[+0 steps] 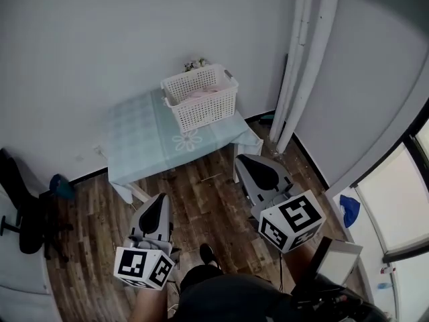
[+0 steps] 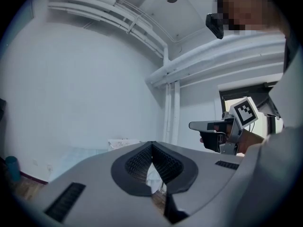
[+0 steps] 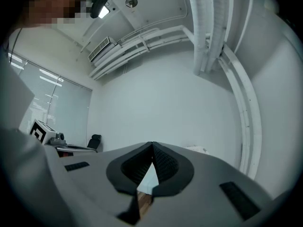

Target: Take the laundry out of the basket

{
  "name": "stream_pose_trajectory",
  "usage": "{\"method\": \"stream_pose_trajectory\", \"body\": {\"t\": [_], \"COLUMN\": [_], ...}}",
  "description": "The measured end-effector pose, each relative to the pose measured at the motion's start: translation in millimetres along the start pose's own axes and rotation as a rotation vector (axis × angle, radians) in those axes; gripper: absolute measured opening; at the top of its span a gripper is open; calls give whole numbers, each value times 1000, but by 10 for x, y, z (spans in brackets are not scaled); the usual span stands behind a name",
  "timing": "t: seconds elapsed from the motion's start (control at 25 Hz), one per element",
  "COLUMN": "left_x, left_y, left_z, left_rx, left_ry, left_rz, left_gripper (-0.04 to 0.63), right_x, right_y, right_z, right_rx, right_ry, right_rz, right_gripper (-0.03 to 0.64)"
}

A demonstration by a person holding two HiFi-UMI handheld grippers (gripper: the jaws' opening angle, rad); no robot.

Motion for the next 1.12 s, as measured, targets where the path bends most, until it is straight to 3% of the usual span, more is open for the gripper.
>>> {"method": "stream_pose_trajectory", "body": {"t": [0.64, 1.12], "left_x": [-871, -1310], "left_y": [1494, 1839], "left_z": [-521, -445], "left_rx": [37, 80], "left_ry": [-46, -14], "left_rz": [55, 98], "left_gripper": [3, 3], "right_x": [-1712, -2146], "right_y": [59, -77], "right_z": [-78, 15], "right_rx": [50, 88], "right_ry": [55, 92], "right_rz": [25, 23], "right_gripper": [11, 11]}}
Point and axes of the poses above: the fingertips, and each gripper's own axes: x backward along the fingers, y to its left, z out of its underside, the point moved 5 cm from there along x, backward along the fingers, and after that the axes turned 9 degrees about x, right-handed, at the moved point
